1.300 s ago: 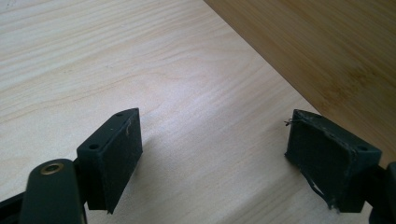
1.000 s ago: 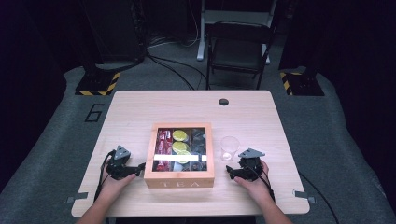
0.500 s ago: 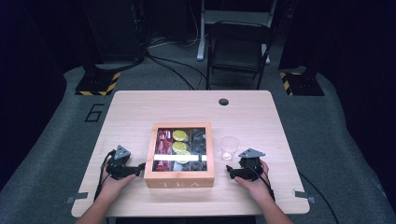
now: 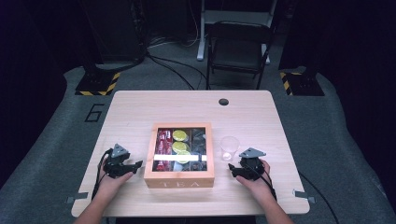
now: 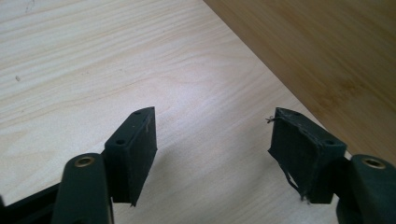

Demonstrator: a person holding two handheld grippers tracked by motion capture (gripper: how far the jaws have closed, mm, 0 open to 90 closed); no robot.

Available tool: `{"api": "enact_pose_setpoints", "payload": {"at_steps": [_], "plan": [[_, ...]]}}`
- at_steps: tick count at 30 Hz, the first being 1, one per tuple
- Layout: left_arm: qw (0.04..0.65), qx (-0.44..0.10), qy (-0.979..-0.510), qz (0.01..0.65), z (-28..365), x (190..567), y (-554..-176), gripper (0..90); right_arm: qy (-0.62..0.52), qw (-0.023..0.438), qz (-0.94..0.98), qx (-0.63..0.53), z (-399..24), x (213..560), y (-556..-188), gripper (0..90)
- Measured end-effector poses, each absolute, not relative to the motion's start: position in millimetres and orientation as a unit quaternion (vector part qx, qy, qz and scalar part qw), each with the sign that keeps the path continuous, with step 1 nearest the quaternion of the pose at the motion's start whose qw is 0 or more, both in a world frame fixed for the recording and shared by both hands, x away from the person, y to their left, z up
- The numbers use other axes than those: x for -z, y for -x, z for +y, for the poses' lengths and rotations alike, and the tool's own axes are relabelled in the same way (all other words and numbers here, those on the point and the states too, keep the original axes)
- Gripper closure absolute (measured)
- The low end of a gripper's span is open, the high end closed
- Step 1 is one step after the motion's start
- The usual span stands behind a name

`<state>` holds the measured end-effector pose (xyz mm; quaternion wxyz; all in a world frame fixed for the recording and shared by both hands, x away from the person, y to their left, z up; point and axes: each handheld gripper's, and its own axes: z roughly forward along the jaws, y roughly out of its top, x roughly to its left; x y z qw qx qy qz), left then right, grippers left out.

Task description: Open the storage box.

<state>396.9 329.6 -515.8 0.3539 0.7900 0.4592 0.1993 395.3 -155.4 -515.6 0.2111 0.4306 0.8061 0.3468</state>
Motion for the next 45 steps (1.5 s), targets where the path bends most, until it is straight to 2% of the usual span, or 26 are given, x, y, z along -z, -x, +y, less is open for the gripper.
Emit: {"api": "enact_pose_setpoints", "payload": {"at_steps": [4,8,17,26,45], "plan": [[0.352,-0.196,-0.792,0.459,330.0,513.2,-396.3,35.3,-0.432,0.208,0.803,-0.354,-156.6,511.2,-392.6,34.1],[0.352,-0.183,-0.796,0.458,331.2,510.5,-395.6,41.6,-0.43,0.204,0.804,-0.357,-158.3,507.3,-391.1,37.9],[0.358,-0.185,-0.789,0.463,334.1,504.4,-393.3,42.5,-0.41,0.201,0.812,-0.363,-154.6,499.5,-387.7,45.2],[0.362,-0.185,-0.784,0.469,339.4,498.4,-390.7,46.2,-0.408,0.198,0.813,-0.365,-153.7,494.9,-384.4,48.0],[0.373,-0.183,-0.78,0.467,339.3,482.0,-379.6,46.5,-0.406,0.195,0.806,-0.383,-161.1,480.6,-380.4,54.2]]}}
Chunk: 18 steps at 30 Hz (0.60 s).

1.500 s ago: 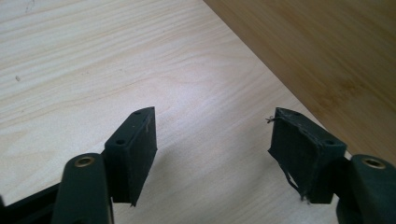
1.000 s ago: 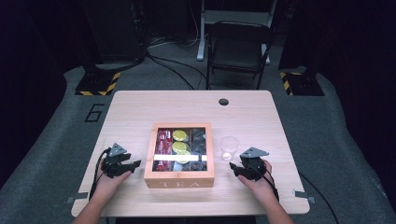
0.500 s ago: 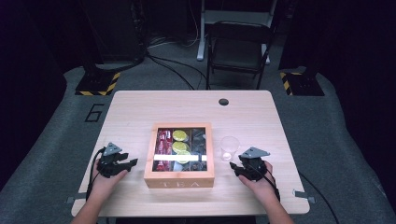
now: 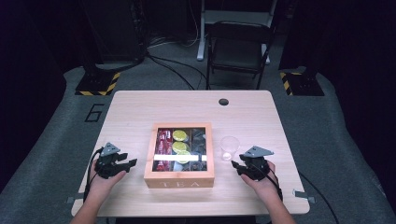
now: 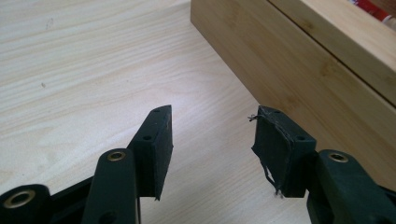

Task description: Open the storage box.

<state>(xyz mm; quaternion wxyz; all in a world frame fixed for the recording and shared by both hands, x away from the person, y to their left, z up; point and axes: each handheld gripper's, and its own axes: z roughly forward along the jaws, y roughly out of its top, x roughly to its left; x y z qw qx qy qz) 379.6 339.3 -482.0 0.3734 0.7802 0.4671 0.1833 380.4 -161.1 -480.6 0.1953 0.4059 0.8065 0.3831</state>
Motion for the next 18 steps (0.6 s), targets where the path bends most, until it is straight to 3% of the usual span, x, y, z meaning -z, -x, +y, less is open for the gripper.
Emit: {"api": "enact_pose_setpoints", "payload": {"at_steps": [8,18], "plan": [[0.378,-0.183,-0.78,0.464,338.5,477.5,-376.8,47.2,-0.4,0.189,0.808,-0.39,-162.0,475.5,-378.3,58.1],[0.385,-0.184,-0.779,0.46,338.3,470.2,-372.6,48.0,-0.404,0.183,0.806,-0.392,-166.7,463.1,-375.7,56.3]]}}
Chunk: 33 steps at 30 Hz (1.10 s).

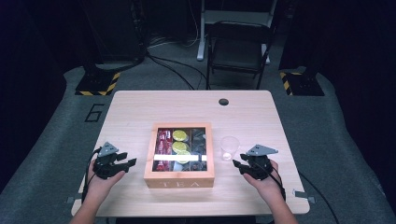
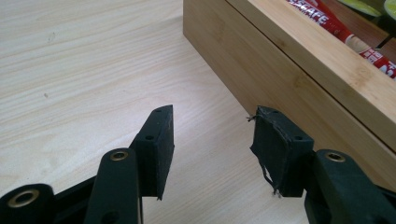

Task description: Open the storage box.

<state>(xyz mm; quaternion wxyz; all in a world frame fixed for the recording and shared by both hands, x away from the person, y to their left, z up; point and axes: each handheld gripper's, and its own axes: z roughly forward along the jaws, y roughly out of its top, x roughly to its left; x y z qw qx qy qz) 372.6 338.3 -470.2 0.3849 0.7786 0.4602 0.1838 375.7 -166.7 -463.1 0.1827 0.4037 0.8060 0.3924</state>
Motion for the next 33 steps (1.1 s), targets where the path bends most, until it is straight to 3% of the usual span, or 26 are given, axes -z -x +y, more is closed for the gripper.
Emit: {"api": "enact_pose_setpoints", "payload": {"at_steps": [14,33], "plan": [[0.388,-0.185,-0.78,0.454,336.5,466.8,-370.3,48.9,-0.375,0.191,0.804,-0.42,-153.4,424.5,-359.3,56.1],[0.392,-0.186,-0.778,0.455,337.1,468.3,-370.9,50.8,-0.309,0.153,0.837,-0.424,-123.8,443.9,-331.1,67.1]]}}
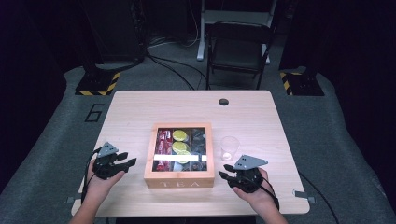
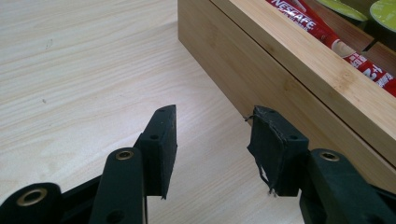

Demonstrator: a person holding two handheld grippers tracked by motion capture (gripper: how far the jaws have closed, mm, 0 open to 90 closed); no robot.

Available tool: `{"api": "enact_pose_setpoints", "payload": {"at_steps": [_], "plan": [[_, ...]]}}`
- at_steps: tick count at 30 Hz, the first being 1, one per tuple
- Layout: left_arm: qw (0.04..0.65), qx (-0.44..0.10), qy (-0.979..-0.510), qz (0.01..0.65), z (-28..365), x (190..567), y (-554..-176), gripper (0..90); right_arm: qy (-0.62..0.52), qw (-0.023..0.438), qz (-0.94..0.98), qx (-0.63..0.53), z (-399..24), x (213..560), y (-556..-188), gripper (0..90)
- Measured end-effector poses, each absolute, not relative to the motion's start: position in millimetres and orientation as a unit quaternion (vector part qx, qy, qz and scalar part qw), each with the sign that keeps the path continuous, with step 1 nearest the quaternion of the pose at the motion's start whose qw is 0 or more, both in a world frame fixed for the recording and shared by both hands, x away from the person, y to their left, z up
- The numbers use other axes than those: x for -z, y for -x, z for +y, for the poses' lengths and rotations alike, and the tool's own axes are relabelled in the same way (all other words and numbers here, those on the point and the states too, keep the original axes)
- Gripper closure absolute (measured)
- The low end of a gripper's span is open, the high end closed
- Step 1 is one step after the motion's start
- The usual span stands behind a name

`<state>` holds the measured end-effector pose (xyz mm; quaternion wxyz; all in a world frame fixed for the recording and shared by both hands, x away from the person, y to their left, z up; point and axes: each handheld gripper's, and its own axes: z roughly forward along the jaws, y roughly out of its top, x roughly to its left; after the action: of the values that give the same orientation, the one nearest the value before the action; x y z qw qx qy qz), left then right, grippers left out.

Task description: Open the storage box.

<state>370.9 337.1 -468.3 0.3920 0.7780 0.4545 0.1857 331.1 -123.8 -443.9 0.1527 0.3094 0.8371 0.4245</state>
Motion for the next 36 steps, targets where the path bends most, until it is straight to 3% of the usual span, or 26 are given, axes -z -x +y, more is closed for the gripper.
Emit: {"api": "enact_pose_setpoints", "payload": {"at_steps": [28,36], "plan": [[0.389,-0.181,-0.784,0.449,335.2,469.8,-375.0,51.0,-0.271,0.108,0.869,-0.4,-110.9,466.7,-326.0,88.9],[0.388,-0.18,-0.785,0.448,335.1,470.3,-375.3,51.0,-0.277,0.101,0.867,-0.401,-108.8,468.8,-326.8,88.9]]}}
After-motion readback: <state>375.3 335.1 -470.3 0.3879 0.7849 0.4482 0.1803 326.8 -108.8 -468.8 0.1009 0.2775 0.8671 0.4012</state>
